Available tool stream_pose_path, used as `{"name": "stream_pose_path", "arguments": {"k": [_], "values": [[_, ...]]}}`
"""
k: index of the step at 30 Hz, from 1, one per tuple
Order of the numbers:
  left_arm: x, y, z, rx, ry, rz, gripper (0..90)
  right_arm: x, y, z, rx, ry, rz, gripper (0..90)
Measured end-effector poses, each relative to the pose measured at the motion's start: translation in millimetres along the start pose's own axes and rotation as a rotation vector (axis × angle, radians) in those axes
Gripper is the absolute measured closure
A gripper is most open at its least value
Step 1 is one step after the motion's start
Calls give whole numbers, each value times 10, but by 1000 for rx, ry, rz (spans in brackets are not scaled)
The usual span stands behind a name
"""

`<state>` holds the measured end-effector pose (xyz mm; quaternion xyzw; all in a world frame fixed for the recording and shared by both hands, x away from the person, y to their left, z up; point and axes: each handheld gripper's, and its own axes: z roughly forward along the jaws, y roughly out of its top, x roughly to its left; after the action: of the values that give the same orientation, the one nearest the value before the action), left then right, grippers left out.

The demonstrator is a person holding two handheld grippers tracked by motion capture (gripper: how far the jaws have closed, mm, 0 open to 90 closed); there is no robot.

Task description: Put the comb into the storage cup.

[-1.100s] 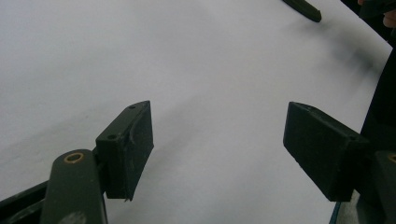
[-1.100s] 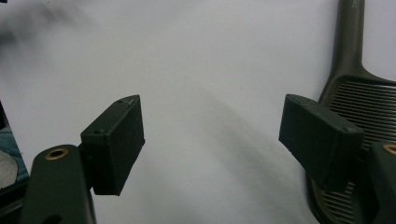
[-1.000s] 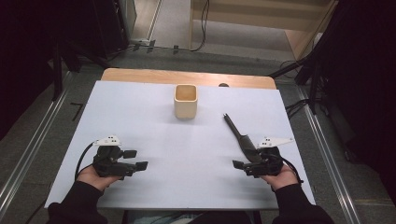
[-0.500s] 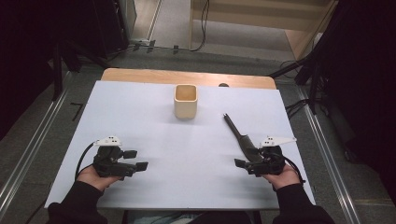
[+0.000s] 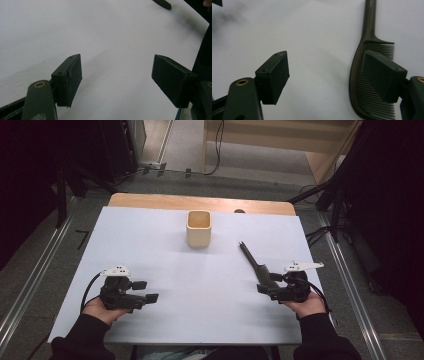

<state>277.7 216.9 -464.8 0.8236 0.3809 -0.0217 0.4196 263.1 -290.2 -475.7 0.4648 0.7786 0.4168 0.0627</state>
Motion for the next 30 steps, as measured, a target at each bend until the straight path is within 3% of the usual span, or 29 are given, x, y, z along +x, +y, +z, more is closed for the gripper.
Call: {"name": "stream_pose_path", "arguments": {"k": [9,30], "values": [[3,0,6,-1,-3,-1,250,-145,152,51,-37,-39,44,204],[8,-1,4,4,-5,0,250,-280,525,165,-76,-88,69,206]]}}
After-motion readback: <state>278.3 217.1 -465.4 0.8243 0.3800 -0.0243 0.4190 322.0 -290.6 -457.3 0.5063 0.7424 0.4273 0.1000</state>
